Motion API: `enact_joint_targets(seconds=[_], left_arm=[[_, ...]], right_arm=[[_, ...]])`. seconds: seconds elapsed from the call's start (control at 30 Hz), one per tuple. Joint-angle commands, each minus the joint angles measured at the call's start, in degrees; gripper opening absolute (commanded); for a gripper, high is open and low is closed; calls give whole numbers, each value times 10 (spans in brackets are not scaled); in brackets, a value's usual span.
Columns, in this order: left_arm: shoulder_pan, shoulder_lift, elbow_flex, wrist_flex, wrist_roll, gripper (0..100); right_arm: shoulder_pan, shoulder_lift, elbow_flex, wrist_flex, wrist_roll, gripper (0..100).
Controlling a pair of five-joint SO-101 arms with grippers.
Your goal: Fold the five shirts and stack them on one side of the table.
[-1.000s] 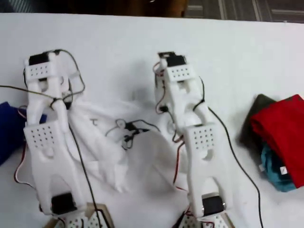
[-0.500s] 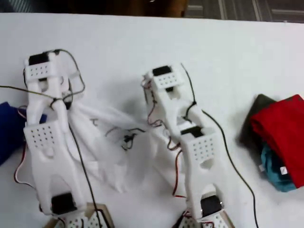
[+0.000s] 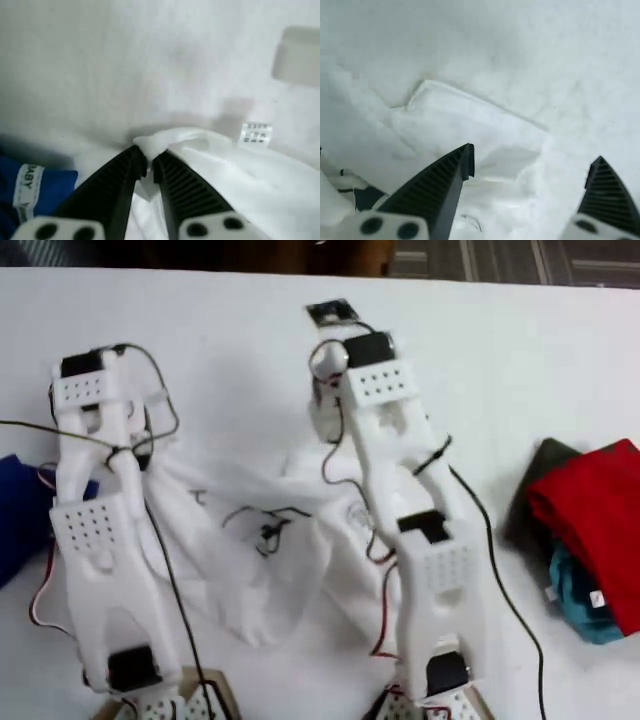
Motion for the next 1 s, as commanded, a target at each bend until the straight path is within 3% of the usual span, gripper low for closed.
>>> enact_joint_targets(seconds=[0.0, 0.4, 0.47, 0.6, 0.67, 0.97], left_arm=[[5, -3, -1, -4, -2, 24], [5, -3, -1, -4, -2, 24], [4, -3, -2, -4, -2, 24], [4, -3, -2, -4, -2, 24], [4, -3, -2, -4, -2, 24], [4, -3, -3, -8, -2, 24]], right_arm=[[13, 68, -50, 3, -29, 354], [0, 175, -120, 32, -37, 337], [0, 175, -120, 32, -37, 263], [-5, 175, -121, 31, -38, 2], [0, 175, -124, 31, -48, 47], [10, 149, -130, 32, -62, 18]])
